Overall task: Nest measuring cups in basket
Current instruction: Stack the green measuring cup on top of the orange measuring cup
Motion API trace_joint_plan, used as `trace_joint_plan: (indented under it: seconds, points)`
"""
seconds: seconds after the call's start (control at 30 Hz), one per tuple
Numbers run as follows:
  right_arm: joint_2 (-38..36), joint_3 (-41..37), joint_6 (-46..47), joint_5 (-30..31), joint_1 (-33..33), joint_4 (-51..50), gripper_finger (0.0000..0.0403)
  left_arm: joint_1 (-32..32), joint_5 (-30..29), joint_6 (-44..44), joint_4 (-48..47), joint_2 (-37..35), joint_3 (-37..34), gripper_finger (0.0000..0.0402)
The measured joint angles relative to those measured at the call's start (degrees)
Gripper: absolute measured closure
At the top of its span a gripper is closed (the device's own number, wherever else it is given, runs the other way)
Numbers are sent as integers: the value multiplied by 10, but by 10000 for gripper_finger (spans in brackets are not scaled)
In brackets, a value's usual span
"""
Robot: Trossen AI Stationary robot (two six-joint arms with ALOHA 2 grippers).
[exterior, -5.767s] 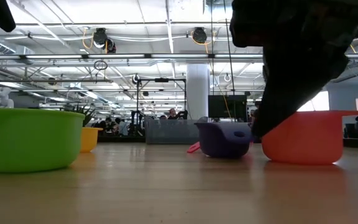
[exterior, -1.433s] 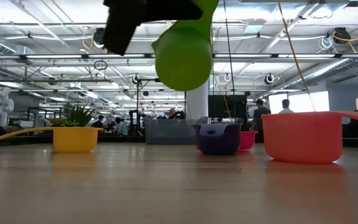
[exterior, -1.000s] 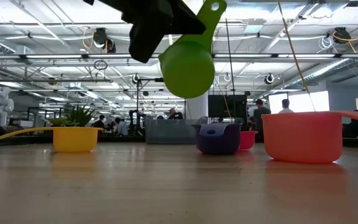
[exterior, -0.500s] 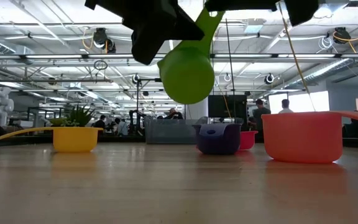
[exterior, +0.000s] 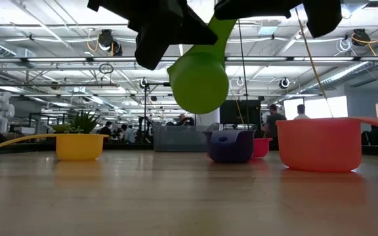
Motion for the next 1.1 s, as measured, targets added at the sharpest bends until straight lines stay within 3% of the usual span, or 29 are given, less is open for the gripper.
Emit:
trace_joint_plan:
  seconds: [0.23, 0.47, 0.57, 0.67, 0.87, 0.97, 1.1]
  points:
    - [0, 0, 3, 1, 0, -3, 398, -1, 0, 0, 1, 0, 0, 394]
    - [0, 0, 9, 4, 5, -5, 401, -5, 2, -9, 4, 0, 0, 385]
    - [0, 0, 24, 30, 17, -2, 402, -18, 3, 13, 9, 0, 0, 341]
    - [-1, 0, 30, 50, 32, -4, 402, -33, -15, 21, 13, -4, 0, 270]
    - [-12, 0, 31, 78, 69, 3, 402, -54, -96, -52, 4, -47, 0, 133]
    - [-24, 0, 26, 98, 94, 5, 402, -64, -121, -117, -26, -78, 0, 101]
    - [-26, 22, -14, 155, 133, 5, 403, -77, -132, -218, -111, -125, 0, 97]
